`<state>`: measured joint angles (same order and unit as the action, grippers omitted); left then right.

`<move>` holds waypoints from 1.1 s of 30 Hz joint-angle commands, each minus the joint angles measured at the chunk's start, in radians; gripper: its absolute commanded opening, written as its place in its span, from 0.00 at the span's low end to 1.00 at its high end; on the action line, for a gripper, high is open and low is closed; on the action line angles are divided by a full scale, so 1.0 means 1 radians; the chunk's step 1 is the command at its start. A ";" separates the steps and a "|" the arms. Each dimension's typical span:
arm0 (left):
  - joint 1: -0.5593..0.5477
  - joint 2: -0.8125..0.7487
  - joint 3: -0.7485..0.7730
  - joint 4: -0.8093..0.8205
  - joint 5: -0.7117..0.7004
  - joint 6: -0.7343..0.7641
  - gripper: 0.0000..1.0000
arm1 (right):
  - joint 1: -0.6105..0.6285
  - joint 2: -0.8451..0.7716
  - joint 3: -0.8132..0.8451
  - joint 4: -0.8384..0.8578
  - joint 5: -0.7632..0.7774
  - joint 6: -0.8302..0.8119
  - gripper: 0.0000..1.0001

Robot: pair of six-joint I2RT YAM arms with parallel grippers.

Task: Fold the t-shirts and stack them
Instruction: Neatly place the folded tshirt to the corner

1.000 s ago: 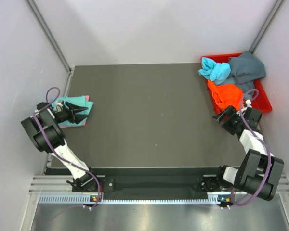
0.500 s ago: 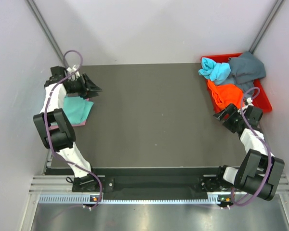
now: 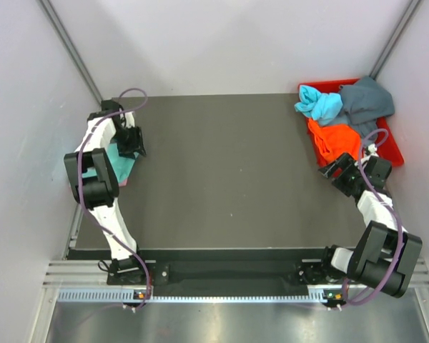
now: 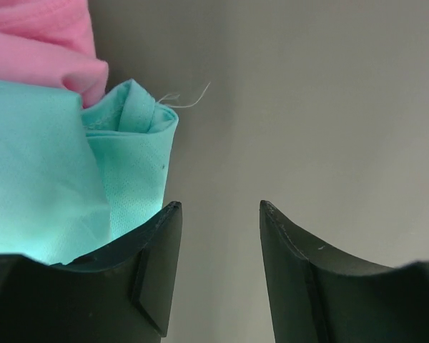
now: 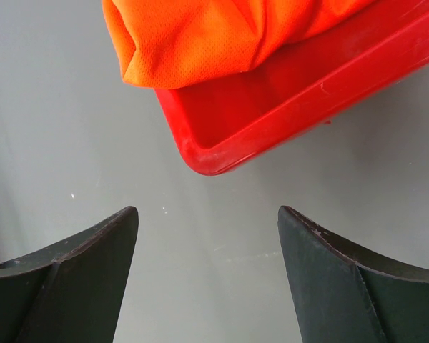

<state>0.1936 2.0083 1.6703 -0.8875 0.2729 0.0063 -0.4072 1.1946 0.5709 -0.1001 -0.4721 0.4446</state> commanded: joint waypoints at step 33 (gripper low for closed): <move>-0.103 -0.089 0.147 0.001 0.072 0.034 0.56 | -0.018 0.008 0.131 0.014 -0.043 -0.082 0.84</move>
<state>0.1078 2.0495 1.7584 -0.9039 0.2390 0.0521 -0.4110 1.2400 0.6182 -0.1074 -0.4828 0.4232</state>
